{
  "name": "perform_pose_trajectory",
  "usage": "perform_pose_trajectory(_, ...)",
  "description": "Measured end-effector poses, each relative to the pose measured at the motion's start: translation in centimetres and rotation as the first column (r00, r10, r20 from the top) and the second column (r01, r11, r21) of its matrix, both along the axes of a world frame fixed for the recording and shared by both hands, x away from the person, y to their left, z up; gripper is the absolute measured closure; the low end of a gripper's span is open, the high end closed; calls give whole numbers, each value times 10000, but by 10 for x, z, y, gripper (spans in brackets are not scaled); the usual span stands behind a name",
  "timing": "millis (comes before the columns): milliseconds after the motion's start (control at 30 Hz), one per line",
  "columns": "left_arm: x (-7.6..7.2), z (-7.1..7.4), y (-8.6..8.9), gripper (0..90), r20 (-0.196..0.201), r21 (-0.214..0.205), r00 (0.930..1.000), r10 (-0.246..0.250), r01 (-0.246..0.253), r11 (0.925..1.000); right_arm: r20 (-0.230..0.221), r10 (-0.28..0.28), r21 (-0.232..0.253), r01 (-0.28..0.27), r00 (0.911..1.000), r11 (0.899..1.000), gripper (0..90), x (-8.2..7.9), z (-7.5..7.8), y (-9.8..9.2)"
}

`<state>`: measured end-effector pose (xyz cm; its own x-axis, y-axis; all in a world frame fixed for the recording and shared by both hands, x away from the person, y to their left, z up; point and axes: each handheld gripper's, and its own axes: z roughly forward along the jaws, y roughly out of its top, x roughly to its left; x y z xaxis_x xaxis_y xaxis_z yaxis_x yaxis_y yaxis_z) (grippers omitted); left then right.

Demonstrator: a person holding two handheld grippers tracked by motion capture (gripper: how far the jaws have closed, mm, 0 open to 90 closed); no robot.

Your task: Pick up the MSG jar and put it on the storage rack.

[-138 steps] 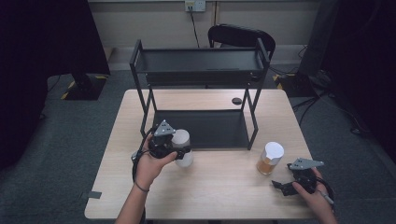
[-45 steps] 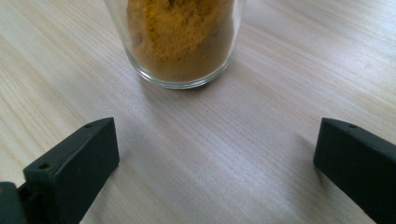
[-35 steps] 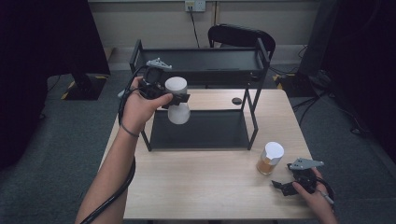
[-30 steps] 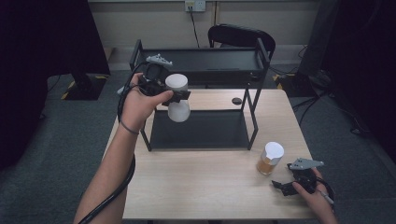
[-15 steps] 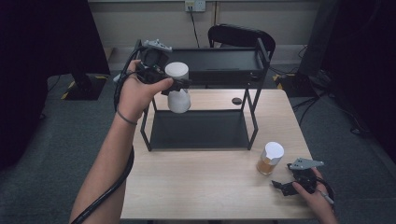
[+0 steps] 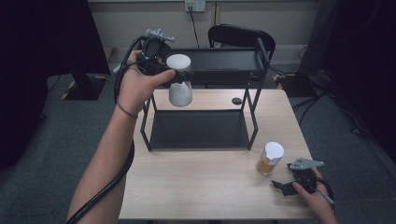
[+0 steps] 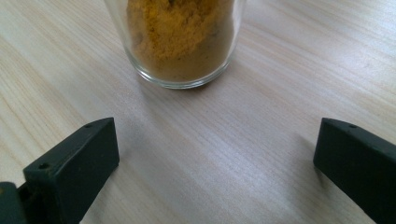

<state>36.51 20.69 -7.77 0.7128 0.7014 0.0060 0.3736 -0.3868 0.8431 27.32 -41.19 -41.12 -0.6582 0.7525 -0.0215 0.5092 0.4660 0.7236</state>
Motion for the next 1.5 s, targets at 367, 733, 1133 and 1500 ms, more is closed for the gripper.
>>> perform_pose_trajectory(367,1,23,-3,338,76,39,10000,-36,35,10000,7,3,-1,-3,10000,10000,0,0,0,0)
perform_pose_trajectory(733,5,40,-7,339,168,-101,9998,49,-48,9999,-11,0,-5,0,10000,10000,0,0,0,0)
perform_pose_trajectory(1133,17,54,-15,339,299,-90,9989,360,-358,9993,-9,3,-7,-3,10000,10000,0,0,0,0)
perform_pose_trajectory(1500,39,64,-22,339,280,-31,9973,685,-684,9977,-9,4,-10,-4,10000,10000,0,0,0,0)
